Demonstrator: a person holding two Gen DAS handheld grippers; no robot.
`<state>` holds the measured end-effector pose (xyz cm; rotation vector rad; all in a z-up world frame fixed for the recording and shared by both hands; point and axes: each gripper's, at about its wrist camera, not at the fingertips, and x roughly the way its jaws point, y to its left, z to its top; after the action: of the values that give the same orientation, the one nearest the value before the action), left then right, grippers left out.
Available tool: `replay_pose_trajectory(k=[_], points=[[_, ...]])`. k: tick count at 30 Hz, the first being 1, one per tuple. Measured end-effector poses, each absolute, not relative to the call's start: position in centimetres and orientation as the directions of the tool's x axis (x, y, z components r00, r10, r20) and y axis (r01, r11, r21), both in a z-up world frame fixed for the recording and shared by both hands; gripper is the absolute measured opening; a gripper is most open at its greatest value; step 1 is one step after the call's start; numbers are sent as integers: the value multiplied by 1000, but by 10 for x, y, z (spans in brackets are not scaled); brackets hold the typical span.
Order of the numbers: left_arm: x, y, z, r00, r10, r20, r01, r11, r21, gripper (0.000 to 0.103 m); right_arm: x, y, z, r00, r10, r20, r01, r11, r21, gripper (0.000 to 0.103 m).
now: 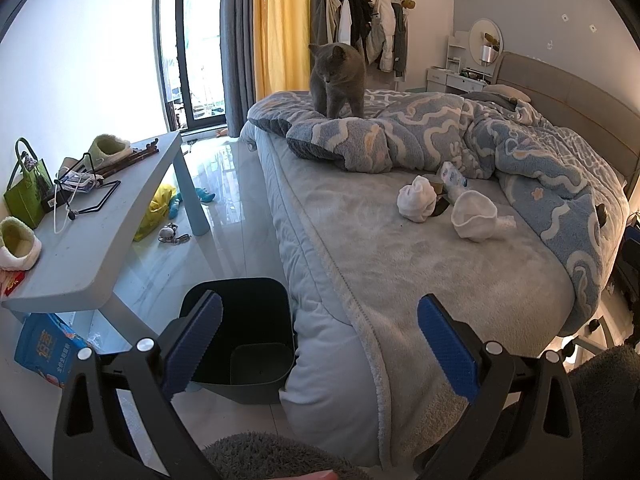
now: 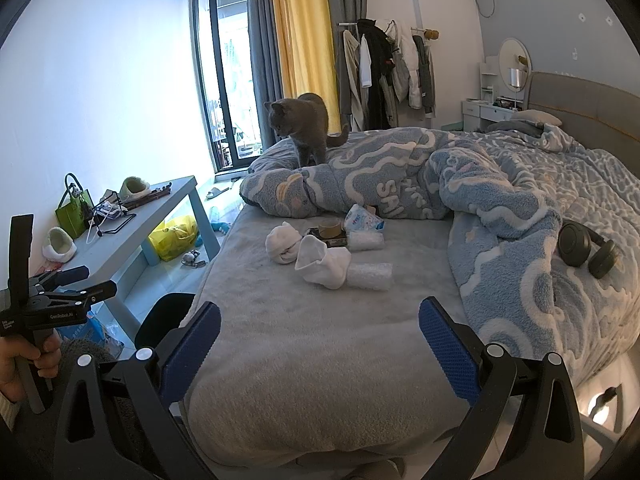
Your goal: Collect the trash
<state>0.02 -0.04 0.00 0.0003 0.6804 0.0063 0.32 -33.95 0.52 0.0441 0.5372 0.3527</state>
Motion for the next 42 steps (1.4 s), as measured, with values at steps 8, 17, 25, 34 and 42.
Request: replay_pose_trajectory(k=[8,17,25,34,42], points=[[0,-2,-6,775,6,-631,-6,1000,2,100,3,-339,5,801,340,-493,-317,939,133,100],[0,-2,-7,774,5,-633,-6,1000,1,100,3,-340,6,801,340,-493,-317,939,132,100],[0,-2,-7,774,6,-633,-6,1000,2,100,3,-340,6,801,339,-494,-317,939,132,100],[0,-2,-6,773,5,-635,-5,1000,1,100,4,-340,5,800,340,-495,-317,939,132,100],[0,-2,-7,773,6,-635,-6,1000,2,100,4,-341,4,799,340,-496,-315,939,137,100]])
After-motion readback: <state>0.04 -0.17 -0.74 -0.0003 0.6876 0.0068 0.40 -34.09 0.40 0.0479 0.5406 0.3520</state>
